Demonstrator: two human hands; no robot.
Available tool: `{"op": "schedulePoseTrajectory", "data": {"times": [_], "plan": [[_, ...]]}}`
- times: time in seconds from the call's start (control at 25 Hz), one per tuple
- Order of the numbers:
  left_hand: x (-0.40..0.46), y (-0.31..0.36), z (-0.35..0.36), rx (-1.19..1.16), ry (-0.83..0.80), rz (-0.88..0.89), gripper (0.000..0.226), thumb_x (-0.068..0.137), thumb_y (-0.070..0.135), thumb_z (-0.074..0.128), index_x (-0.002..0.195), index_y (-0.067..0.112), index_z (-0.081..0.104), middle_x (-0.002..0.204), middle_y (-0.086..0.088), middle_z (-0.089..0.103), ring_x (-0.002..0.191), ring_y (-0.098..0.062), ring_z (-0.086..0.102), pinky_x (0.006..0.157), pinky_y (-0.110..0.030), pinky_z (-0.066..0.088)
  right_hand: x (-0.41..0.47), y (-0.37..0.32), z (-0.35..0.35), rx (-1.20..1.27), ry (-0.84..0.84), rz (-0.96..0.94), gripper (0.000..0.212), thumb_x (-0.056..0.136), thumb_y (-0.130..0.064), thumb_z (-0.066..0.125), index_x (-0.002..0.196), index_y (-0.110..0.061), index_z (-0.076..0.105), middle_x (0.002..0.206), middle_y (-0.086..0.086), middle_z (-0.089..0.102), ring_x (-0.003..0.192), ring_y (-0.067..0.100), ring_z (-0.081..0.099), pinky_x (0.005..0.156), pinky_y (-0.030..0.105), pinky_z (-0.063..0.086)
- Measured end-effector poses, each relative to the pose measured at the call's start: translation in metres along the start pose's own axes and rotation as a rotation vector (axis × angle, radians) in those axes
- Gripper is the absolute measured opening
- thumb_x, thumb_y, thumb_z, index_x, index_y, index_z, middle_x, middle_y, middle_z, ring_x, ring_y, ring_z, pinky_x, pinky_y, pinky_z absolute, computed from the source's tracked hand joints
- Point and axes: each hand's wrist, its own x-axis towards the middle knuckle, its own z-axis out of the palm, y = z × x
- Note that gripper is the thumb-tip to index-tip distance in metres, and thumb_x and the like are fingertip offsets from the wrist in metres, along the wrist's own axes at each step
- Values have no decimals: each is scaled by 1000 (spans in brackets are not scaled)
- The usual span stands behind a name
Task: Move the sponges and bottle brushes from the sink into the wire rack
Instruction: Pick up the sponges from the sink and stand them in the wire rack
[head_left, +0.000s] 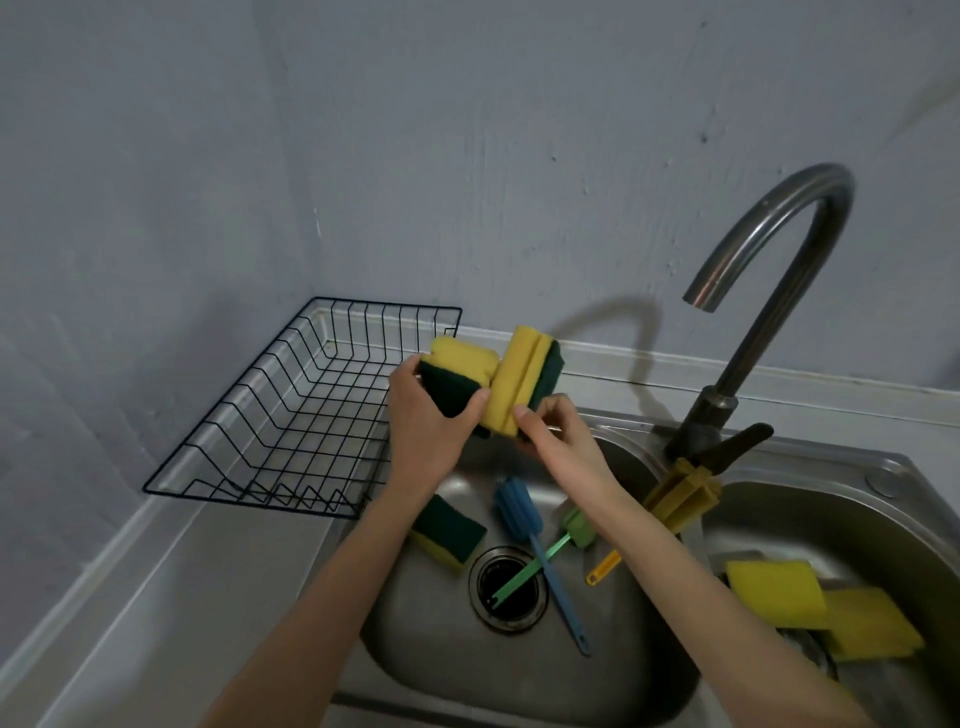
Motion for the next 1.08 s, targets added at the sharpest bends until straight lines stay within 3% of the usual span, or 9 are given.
{"op": "schedulePoseTrajectory", "data": {"times": [0.08, 0.16, 0.32, 0.48, 0.6, 0.76, 0.88, 1.08], "plan": [[9, -3, -15, 33, 47, 4, 66, 69, 29, 70, 123, 12, 34, 117, -6, 41, 109, -18, 42, 89, -33, 41, 11, -9, 10, -50, -36, -33, 18, 85, -31, 57, 88, -16, 48, 99, 5, 57, 104, 27, 57, 95, 46, 47], [15, -9, -30, 40, 92, -5, 64, 71, 30, 68, 123, 12, 35, 120, -7, 42, 107, -16, 41, 84, -28, 40, 20, -15, 18, -128, -65, -55, 32, 83, -34, 58, 103, -12, 46, 107, 6, 56, 102, 22, 57, 86, 36, 51], [32, -27, -69, -36, 166, -91, 57, 74, 29, 66, 120, 14, 36, 116, -3, 41, 105, -14, 43, 70, -15, 39, 47, -27, 45, -258, -97, -107, 34, 83, -37, 59, 105, -17, 42, 93, -11, 50, 80, 4, 54, 61, 13, 44], [53, -52, -103, 39, 207, -157, 60, 74, 33, 66, 122, 12, 36, 125, -11, 42, 113, -22, 43, 88, -36, 45, 88, -34, 82, -350, -123, -142, 34, 80, -34, 64, 101, -18, 43, 105, 0, 53, 89, 17, 56, 68, 23, 45], [67, -72, -115, 109, 201, -197, 63, 73, 35, 66, 123, 12, 36, 127, -11, 41, 115, -25, 43, 92, -43, 46, 121, -30, 111, -468, -147, -125, 41, 76, -32, 68, 104, -11, 47, 112, 9, 56, 91, 20, 54, 64, 22, 42], [86, -102, -117, 226, 151, -221, 65, 72, 36, 68, 123, 10, 37, 123, -12, 44, 113, -26, 44, 87, -37, 44, 162, -14, 149, -592, -183, -137, 44, 75, -29, 70, 107, -9, 47, 119, 14, 50, 94, 20, 51, 67, 22, 43], [95, -114, -112, 286, 96, -226, 65, 71, 38, 68, 121, 9, 38, 118, -13, 47, 110, -27, 44, 90, -44, 45, 182, -1, 171, -657, -188, -129, 46, 75, -29, 69, 109, -8, 46, 119, 14, 49, 92, 17, 45, 68, 22, 40], [112, -133, -107, 323, 61, -271, 63, 70, 38, 67, 120, 10, 39, 119, -10, 46, 111, -24, 42, 93, -45, 43, 216, 17, 202, -747, -201, -137, 48, 76, -28, 68, 114, -7, 46, 121, 15, 49, 105, 25, 49, 78, 27, 38]]}}
